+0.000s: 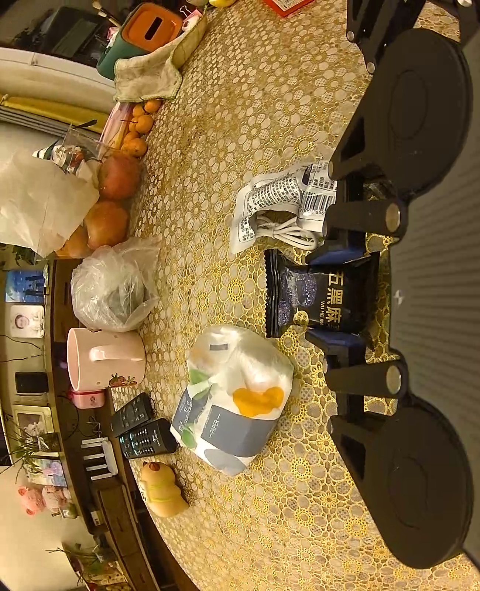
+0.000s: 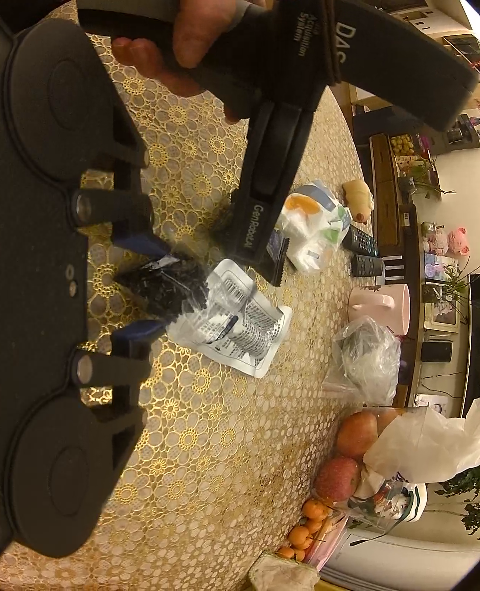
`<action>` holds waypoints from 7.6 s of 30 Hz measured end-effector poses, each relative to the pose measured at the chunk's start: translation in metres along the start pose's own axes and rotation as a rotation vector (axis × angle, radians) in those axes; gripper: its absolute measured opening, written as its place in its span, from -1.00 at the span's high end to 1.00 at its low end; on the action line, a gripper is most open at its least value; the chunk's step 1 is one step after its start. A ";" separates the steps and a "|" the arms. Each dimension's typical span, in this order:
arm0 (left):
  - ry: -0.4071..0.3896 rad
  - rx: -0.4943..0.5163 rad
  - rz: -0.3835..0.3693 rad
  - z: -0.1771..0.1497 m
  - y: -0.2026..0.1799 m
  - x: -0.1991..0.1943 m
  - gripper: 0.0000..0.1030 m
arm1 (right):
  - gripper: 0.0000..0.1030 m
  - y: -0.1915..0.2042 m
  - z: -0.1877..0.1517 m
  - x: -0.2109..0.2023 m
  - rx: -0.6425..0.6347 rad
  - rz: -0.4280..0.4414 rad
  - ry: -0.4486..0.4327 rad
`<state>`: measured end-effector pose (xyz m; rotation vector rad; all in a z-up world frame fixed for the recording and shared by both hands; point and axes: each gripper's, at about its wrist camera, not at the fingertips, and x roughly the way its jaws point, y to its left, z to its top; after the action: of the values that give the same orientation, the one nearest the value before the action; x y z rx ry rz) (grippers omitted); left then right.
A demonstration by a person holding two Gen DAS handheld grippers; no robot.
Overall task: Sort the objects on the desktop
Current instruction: 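Grasp the black candy packet with the left tool while the right tool grasps the black bagged item, then lift both held items and move them toward the red box, then carry the candy packet and bagged item over the open red box, then open the left tool to drop the candy packet while the right tool releases the bagged item, then move both open tools back over the remaining table items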
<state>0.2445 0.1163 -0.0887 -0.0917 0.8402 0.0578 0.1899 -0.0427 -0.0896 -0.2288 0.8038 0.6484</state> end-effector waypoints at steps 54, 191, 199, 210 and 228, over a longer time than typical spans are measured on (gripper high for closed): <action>-0.095 0.181 -0.179 -0.021 -0.167 -0.177 0.35 | 0.66 -0.094 -0.053 -0.209 0.175 -0.078 -0.202; -0.155 0.185 -0.201 -0.010 -0.115 -0.175 -0.33 | -0.24 -0.099 -0.007 -0.187 0.172 -0.121 -0.098; -0.150 0.116 -0.110 -0.009 -0.064 -0.160 -0.45 | -0.39 -0.074 0.009 -0.154 0.166 -0.084 -0.083; -0.136 0.038 -0.003 -0.006 0.005 -0.117 -0.84 | -0.46 -0.046 0.034 -0.100 0.160 -0.038 -0.082; -0.129 -0.015 0.066 0.024 0.065 -0.030 -1.00 | -0.50 -0.033 0.057 0.007 0.186 -0.012 -0.003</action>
<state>0.2367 0.1832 -0.0538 -0.0730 0.7142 0.1311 0.2482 -0.0408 -0.0574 -0.0635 0.8537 0.5584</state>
